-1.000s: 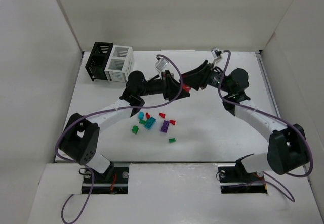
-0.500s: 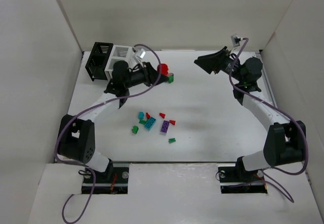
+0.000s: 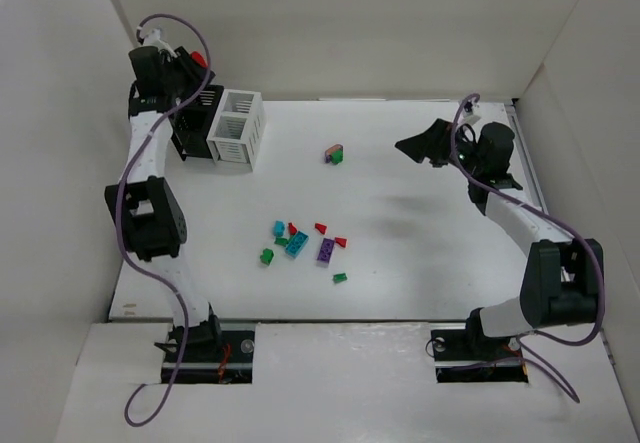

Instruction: Sort the legos into containers by color

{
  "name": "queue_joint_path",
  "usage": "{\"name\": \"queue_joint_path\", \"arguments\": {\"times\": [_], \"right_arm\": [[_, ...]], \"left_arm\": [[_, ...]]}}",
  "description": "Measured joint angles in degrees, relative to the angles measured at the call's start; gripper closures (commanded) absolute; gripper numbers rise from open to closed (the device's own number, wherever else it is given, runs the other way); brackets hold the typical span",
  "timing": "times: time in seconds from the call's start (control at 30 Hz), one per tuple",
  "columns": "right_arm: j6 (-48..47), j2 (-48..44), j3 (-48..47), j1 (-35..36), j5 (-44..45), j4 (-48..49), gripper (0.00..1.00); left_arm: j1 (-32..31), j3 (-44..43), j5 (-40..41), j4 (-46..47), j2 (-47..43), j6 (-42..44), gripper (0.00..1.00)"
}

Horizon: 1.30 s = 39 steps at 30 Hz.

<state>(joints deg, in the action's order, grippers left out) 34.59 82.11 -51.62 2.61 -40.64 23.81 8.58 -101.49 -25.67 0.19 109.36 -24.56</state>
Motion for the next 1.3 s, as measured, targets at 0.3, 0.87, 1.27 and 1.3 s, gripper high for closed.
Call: {"name": "queue_joint_path", "arguments": {"times": [0.3,0.87,1.27,1.3], "right_arm": [[-4.9,0.0,0.0,-1.4,4.6,-7.5,0.0],[-5.4,4.7,-0.4,-1.5,4.6,-9.7,0.0],[-5.1,6.7,-4.6,0.5,5.2,-10.2,0.0],[-5.2,6.8,-5.4,1.3,5.6,-10.5,0.0]], "left_arm": [[1.9,-23.0,8.3,-11.3,21.0,2.7,1.0],[1.8,-24.5,9.6,-11.0,23.3,3.1,0.59],[1.8,-24.5,8.3,-10.3,23.3,2.9,0.44],[1.8,-24.5,8.3,-10.3,23.3,2.9,0.44]]}}
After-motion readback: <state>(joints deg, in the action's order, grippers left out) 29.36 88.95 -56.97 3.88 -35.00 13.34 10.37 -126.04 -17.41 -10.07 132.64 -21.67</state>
